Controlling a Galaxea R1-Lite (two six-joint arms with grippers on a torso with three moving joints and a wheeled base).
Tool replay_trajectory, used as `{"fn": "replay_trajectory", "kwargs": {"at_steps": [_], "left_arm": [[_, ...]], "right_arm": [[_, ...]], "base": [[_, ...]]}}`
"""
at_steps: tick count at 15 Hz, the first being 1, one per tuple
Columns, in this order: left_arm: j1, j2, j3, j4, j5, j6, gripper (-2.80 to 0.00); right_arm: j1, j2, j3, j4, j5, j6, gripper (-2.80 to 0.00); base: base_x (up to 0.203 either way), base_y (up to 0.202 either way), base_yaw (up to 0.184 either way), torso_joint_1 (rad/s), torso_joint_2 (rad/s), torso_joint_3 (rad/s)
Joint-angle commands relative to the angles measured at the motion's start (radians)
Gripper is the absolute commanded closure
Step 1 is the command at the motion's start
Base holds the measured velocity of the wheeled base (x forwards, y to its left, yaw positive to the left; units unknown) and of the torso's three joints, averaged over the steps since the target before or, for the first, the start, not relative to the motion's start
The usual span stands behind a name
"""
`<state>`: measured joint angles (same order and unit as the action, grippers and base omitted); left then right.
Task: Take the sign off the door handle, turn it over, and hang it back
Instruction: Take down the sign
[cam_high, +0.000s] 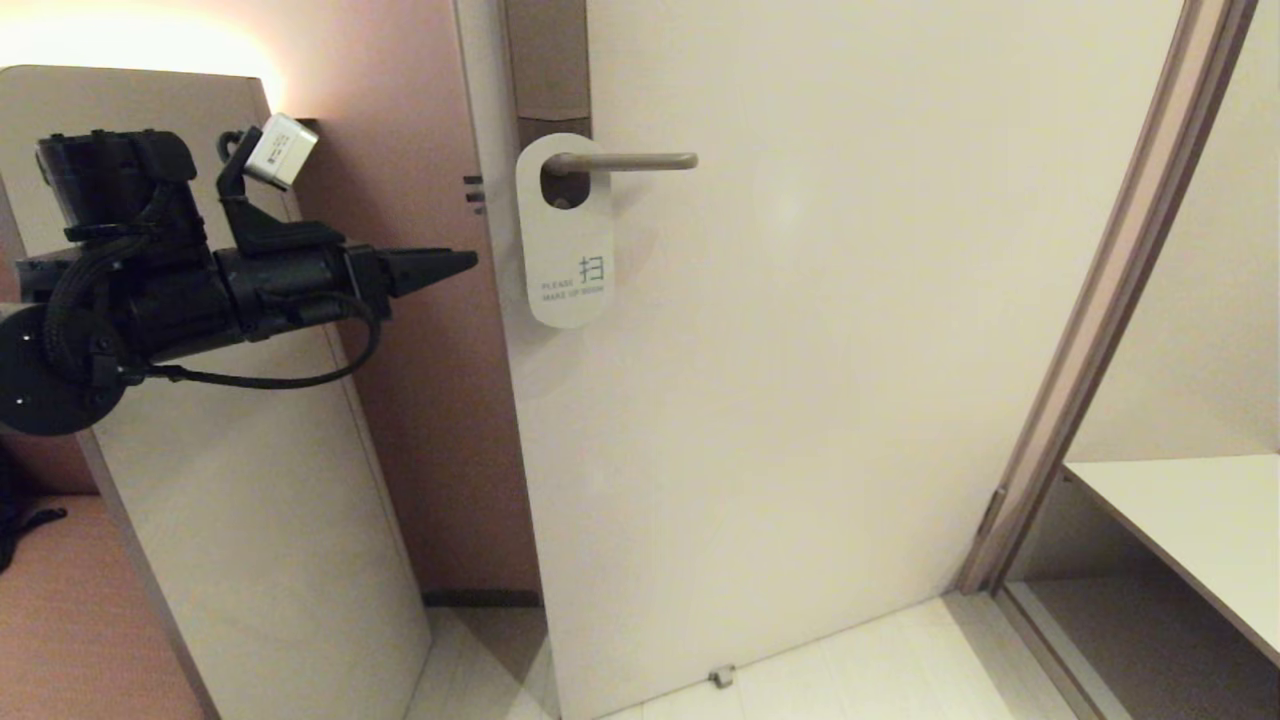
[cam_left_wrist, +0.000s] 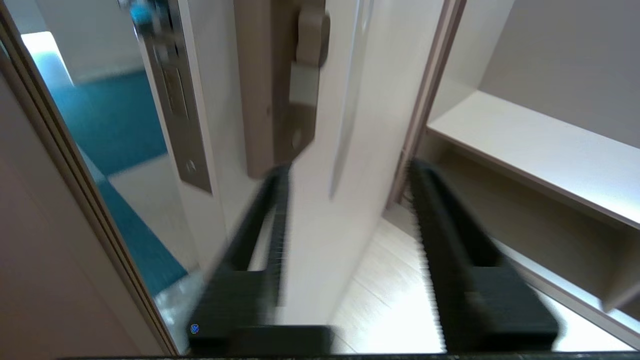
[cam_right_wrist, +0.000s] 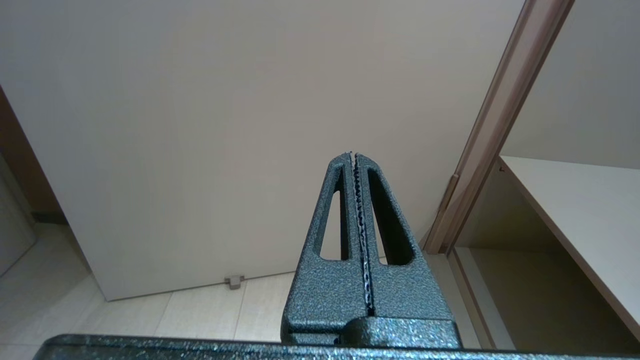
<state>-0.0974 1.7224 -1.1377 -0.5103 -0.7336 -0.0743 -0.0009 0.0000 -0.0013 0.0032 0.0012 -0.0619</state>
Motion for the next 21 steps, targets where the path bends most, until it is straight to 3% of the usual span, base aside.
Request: {"fn": "replay_trajectory", "kwargs": {"at_steps": [1, 6, 21], "left_arm": [[0.001, 0.020, -0.001, -0.041, -0.006, -0.001, -2.80], [-0.012, 0.084, -0.064, -0.083, -0.053, -0.002, -2.80], [-0.129, 0.239, -0.203, -0.082, -0.053, -0.004, -2.80]], "right_arm": [[0.001, 0.000, 0.000, 0.000, 0.000, -0.001, 0.00], [0.001, 0.000, 0.000, 0.000, 0.000, -0.001, 0.00], [0.000, 0.001, 0.000, 0.000, 0.000, -0.001, 0.00]], "base": [[0.000, 0.000, 0.000, 0.000, 0.00, 0.000], [0.000, 0.000, 0.000, 0.000, 0.00, 0.000], [0.000, 0.000, 0.000, 0.000, 0.00, 0.000]]}}
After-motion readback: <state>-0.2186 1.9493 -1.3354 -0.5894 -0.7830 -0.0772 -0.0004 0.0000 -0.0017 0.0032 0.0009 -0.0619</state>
